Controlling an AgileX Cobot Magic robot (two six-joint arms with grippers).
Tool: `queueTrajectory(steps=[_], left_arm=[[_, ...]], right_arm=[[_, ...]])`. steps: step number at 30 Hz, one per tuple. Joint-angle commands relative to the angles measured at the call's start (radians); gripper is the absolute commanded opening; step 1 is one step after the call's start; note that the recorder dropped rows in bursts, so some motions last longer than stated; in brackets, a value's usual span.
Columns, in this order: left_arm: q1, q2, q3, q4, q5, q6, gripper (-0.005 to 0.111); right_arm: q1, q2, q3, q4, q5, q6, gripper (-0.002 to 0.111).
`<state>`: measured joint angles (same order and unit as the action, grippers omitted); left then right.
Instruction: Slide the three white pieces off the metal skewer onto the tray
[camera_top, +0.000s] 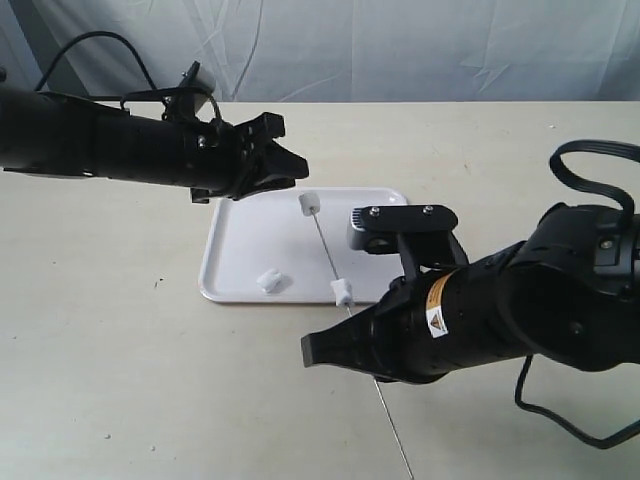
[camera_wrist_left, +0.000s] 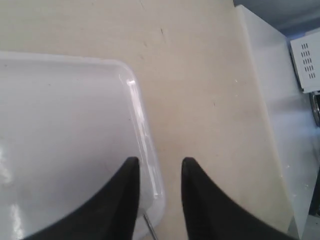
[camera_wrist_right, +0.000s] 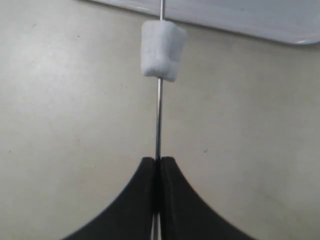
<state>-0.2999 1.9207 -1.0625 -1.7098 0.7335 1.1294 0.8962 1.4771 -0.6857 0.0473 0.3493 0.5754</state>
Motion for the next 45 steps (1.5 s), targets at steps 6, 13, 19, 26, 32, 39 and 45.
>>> queueTrajectory(steps=[6, 13, 19, 26, 32, 39, 45], left_arm=[[-0.021, -0.001, -0.002, 0.123, 0.033, -0.094, 0.043], [-0.023, -0.001, -0.002, 0.172, 0.027, -0.127, 0.041], [-0.023, -0.001, -0.002, 0.144, -0.039, -0.127, 0.033], [-0.023, -0.001, -0.002, 0.132, -0.069, -0.123, 0.033], [-0.026, -0.001, -0.002, 0.143, -0.048, -0.123, 0.033], [-0.076, -0.001, -0.002, 0.114, -0.159, -0.123, 0.029], [-0.079, -0.001, -0.002, 0.108, -0.162, -0.125, 0.014]], right_arm=[[0.001, -0.006, 0.002, -0.016, -0.058, 0.000, -0.001], [0.001, -0.006, 0.002, -0.005, -0.083, 0.000, -0.001], [0.001, -0.006, 0.002, 0.014, -0.029, 0.000, -0.001], [0.001, -0.006, 0.002, 0.238, -0.052, -0.216, -0.001], [0.001, -0.006, 0.002, 0.253, -0.086, -0.222, -0.001], [0.001, -0.006, 0.002, 0.251, -0.041, -0.226, -0.001], [0.001, -0.006, 0.002, 0.251, -0.052, -0.235, -0.001]])
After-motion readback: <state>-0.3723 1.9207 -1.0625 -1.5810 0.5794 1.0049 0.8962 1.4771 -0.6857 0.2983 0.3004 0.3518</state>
